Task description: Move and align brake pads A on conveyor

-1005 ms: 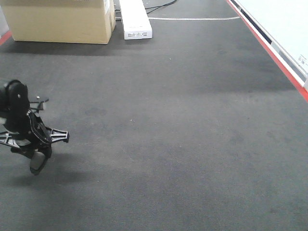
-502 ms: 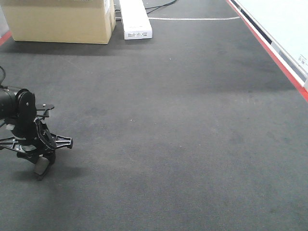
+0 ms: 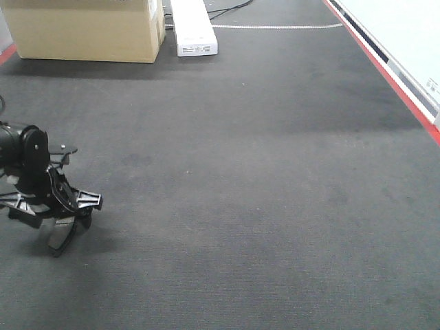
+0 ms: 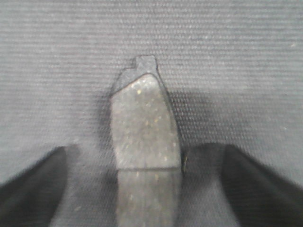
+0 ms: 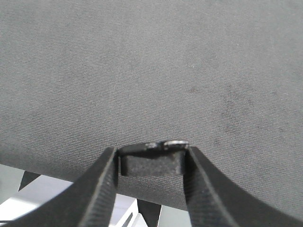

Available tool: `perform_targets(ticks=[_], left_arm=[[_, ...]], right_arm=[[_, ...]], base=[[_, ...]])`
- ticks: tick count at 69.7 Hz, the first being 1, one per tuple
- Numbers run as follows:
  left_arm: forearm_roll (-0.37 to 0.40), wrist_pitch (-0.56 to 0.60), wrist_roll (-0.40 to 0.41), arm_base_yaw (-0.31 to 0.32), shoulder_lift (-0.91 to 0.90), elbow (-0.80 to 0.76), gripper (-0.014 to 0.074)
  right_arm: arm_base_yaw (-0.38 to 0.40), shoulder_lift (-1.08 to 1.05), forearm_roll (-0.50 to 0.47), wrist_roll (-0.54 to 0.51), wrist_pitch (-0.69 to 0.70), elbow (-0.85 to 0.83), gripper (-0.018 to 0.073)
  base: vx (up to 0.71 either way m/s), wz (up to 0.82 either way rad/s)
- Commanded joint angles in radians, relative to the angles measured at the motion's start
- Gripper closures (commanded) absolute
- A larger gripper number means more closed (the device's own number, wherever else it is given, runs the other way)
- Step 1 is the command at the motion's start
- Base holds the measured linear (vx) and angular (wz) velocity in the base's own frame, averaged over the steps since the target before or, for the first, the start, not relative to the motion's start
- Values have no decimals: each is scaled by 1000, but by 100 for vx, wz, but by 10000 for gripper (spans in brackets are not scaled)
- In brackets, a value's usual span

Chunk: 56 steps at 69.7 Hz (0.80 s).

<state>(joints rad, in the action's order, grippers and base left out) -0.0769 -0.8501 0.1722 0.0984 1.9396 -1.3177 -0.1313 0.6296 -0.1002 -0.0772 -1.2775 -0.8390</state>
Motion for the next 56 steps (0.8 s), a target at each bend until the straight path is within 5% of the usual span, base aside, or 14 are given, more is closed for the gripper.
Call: perform_targets(ticks=[1, 20, 56], left_arm=[[-21, 21, 0, -1, -106, -22, -71], [-52, 79, -9, -1, -337, 32, -6], [-105, 258, -8, -1, -1126, 545, 43]], right_arm=[[0, 2, -2, 1, -1, -27, 566], [0, 2, -2, 1, -1, -27, 566], [0, 2, -2, 1, -1, -27, 566]], base=[[0, 0], [0, 0], [0, 0]])
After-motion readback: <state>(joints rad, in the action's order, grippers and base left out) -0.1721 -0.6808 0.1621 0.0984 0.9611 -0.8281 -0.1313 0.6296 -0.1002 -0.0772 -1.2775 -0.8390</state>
